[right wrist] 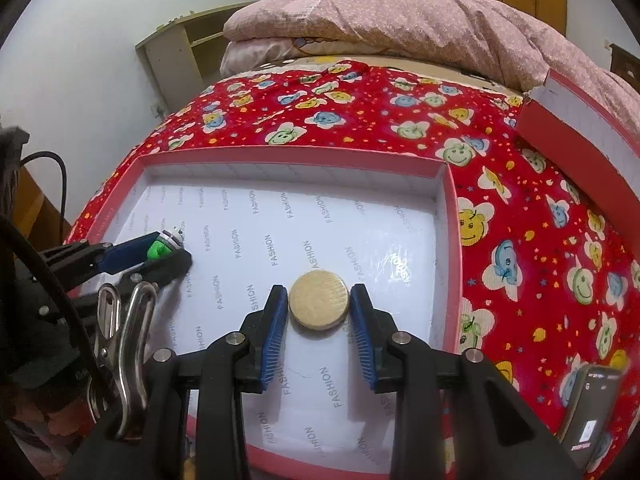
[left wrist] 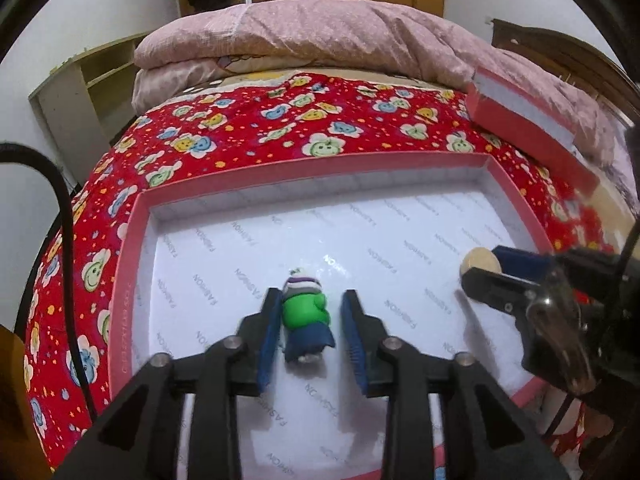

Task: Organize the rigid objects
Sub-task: 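Carry figurine and disc into the white box and open both tools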

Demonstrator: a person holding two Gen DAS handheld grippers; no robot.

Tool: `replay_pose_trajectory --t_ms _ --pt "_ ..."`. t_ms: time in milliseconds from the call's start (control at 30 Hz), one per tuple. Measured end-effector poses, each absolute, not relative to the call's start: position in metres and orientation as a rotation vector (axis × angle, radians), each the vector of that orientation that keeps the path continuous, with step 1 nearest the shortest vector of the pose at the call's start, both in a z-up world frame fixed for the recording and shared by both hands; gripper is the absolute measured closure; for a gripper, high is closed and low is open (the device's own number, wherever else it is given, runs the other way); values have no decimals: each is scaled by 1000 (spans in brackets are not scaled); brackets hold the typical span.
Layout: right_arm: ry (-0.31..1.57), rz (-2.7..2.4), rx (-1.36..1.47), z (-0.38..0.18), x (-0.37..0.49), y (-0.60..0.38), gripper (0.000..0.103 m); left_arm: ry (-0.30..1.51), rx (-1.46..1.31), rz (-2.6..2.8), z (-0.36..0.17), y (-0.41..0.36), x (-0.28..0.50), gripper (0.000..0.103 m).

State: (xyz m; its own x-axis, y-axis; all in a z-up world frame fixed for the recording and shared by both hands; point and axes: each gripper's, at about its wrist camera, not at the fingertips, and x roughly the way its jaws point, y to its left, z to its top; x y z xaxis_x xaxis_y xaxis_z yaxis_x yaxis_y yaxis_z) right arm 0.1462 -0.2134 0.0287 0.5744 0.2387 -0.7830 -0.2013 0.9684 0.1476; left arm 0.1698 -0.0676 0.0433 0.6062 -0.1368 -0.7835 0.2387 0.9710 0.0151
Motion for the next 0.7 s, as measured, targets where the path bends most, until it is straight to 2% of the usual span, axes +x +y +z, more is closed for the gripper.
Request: replay_pose_trajectory --t_ms 67,133,200,700 --pt "927 265 61 30 147 -214 64 889 113 -218 45 -67 168 61" --pt "931 258 79 31 146 -216 55 878 108 -207 50 -64 166 56" --pt "929 257 97 33 143 -218 51 870 106 -200 56 -61 163 53" --pt "860 283 56 76 94 -212 50 795 96 -151 104 -34 117 53"
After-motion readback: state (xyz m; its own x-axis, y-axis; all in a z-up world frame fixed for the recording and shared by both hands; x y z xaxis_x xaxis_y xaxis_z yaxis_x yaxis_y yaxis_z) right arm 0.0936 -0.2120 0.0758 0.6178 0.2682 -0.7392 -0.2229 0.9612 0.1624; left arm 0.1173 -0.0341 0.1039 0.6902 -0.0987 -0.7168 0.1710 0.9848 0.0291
